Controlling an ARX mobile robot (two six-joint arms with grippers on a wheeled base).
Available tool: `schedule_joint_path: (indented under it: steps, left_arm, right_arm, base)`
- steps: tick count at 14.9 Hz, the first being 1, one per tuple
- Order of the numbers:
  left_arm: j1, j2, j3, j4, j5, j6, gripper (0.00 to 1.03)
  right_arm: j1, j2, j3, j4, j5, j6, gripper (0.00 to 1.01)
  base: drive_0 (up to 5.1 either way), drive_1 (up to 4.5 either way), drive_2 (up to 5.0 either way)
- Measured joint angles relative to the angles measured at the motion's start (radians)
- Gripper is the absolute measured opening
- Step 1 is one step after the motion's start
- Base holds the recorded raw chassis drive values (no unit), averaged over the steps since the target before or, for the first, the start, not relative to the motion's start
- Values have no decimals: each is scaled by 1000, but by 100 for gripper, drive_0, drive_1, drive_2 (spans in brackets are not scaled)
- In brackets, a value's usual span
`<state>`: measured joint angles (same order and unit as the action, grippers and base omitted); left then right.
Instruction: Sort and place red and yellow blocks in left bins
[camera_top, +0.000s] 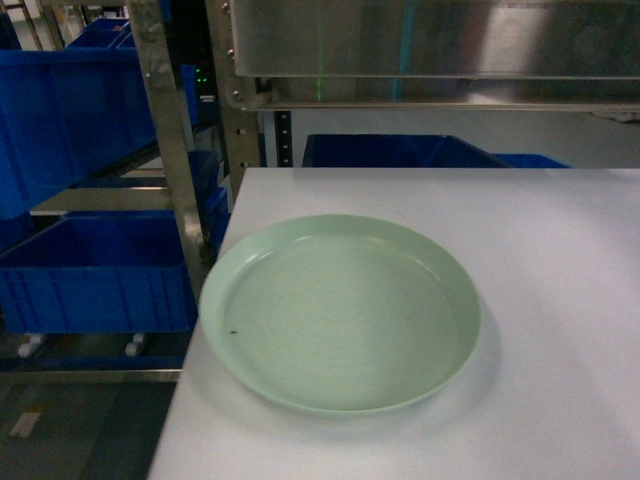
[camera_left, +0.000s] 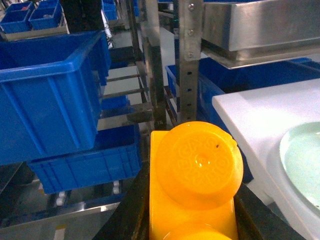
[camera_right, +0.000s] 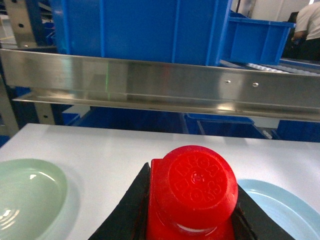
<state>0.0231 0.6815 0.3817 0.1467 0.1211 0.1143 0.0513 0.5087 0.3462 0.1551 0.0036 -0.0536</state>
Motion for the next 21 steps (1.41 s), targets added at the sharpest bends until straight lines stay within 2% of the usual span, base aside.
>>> schedule_joint_path:
  steps: [21]
  left_arm:
    - [-1, 0, 0, 3, -2, 0, 27]
  right_arm:
    - [1, 5, -5, 2, -3, 0, 27]
  base:
    - [-484, 173, 318]
